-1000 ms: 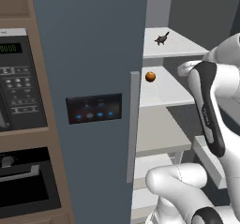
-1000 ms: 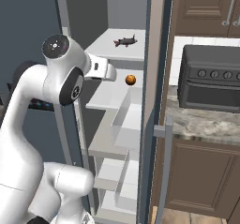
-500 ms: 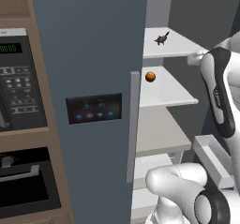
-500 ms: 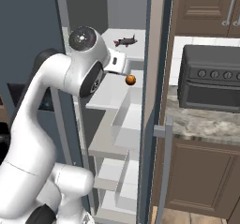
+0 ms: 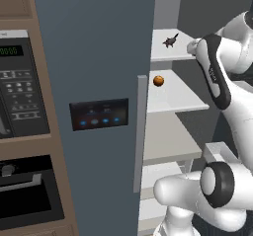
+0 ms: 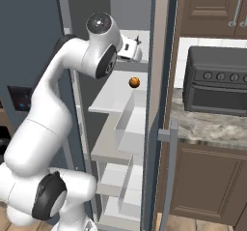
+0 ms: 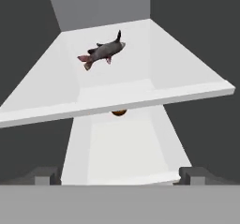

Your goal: Take the fish out of the fridge, briefly rinse it in the sink, and place it on the tray next to the sink.

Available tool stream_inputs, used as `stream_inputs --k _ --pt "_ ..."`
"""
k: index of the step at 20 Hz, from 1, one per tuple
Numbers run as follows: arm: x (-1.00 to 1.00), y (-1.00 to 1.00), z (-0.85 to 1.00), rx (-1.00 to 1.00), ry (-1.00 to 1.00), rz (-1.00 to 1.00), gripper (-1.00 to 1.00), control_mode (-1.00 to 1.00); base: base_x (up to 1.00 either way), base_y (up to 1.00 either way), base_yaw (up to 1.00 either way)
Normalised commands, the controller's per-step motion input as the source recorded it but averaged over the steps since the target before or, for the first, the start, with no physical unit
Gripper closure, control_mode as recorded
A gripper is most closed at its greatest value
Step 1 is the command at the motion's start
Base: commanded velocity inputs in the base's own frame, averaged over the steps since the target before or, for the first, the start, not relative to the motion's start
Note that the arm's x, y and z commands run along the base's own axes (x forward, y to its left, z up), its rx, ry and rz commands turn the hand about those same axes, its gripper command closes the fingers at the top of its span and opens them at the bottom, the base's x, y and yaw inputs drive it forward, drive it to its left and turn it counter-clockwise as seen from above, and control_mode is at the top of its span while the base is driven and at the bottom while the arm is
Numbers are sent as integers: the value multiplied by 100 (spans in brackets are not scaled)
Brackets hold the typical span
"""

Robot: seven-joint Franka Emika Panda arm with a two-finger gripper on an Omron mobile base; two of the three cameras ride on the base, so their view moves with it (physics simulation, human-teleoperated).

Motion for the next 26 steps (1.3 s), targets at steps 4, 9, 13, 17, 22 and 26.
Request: stream_inputs --k 4,9,13,17,22,26 --pt "86 -4 0 0 0 0 -100 -100 0 0 0" --pt "73 0 0 3 -3 0 -100 -100 0 0 0" --pt "57 0 0 0 -3 0 -100 -100 0 0 0" --pt "50 0 0 1 -3 0 -100 -100 0 0 0" --pt "59 1 0 9 0 0 -100 -100 0 0 0" --pt "53 10 0 9 0 0 -100 -100 0 0 0"
